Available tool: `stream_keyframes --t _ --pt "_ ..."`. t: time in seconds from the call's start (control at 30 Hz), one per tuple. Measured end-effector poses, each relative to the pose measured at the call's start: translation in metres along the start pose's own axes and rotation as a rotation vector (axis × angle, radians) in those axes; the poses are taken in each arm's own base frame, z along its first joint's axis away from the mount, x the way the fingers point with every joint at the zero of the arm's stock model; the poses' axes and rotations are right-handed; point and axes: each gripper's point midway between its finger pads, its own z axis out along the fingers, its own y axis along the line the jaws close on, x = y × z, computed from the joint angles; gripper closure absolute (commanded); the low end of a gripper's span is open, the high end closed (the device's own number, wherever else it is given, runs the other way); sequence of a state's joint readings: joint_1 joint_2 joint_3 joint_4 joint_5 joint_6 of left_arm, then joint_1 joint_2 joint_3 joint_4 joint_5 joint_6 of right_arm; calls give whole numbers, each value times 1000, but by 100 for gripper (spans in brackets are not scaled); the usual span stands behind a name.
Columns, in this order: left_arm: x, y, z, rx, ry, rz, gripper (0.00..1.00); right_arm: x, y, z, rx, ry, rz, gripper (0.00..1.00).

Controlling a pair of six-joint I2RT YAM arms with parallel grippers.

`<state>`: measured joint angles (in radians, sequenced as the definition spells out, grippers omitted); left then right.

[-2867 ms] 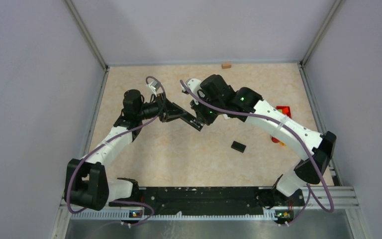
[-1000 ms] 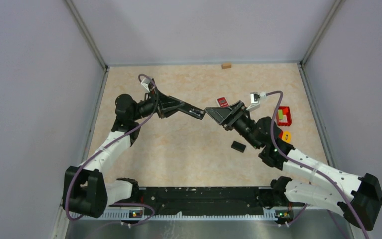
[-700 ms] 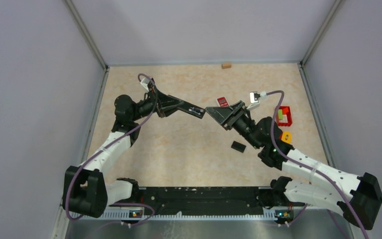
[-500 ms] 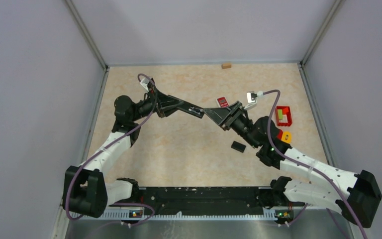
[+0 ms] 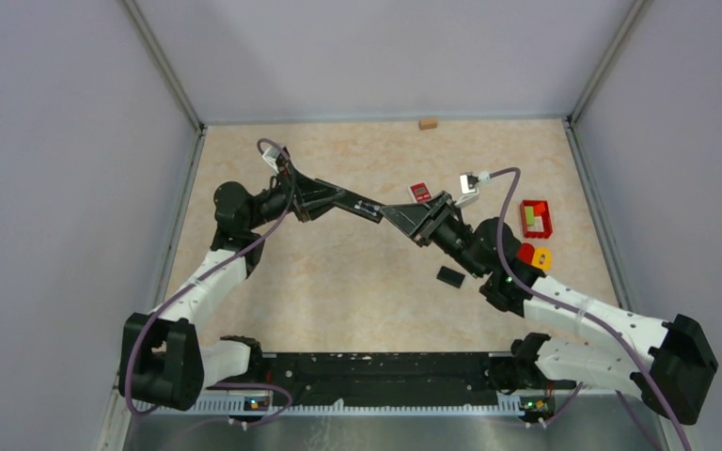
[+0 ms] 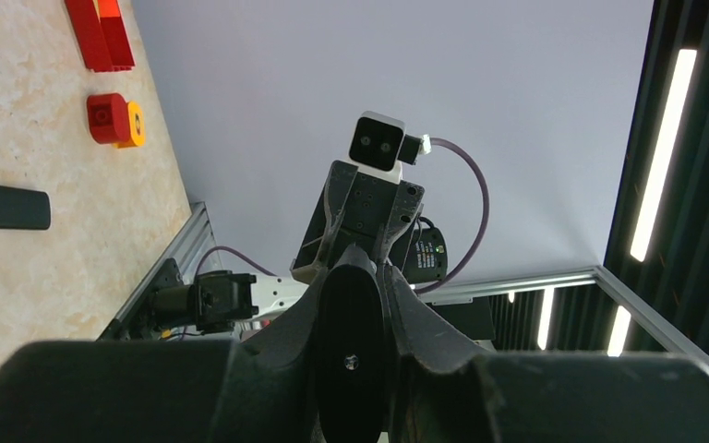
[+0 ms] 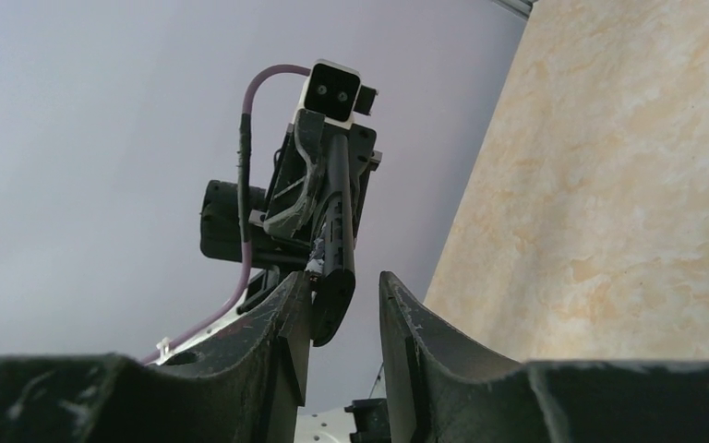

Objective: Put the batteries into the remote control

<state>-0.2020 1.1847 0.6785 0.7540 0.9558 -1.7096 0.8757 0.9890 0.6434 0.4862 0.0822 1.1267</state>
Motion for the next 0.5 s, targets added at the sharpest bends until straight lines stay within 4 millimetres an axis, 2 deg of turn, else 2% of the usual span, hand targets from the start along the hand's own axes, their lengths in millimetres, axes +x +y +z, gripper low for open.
stream_keyframes --t 0.3,0.5 --pt "-3 0 -2 0 -9 24 100 2 0 8 16 16 2 72" --pt "-8 3 -4 -9 -27 79 100 0 -6 14 104 35 -50 76"
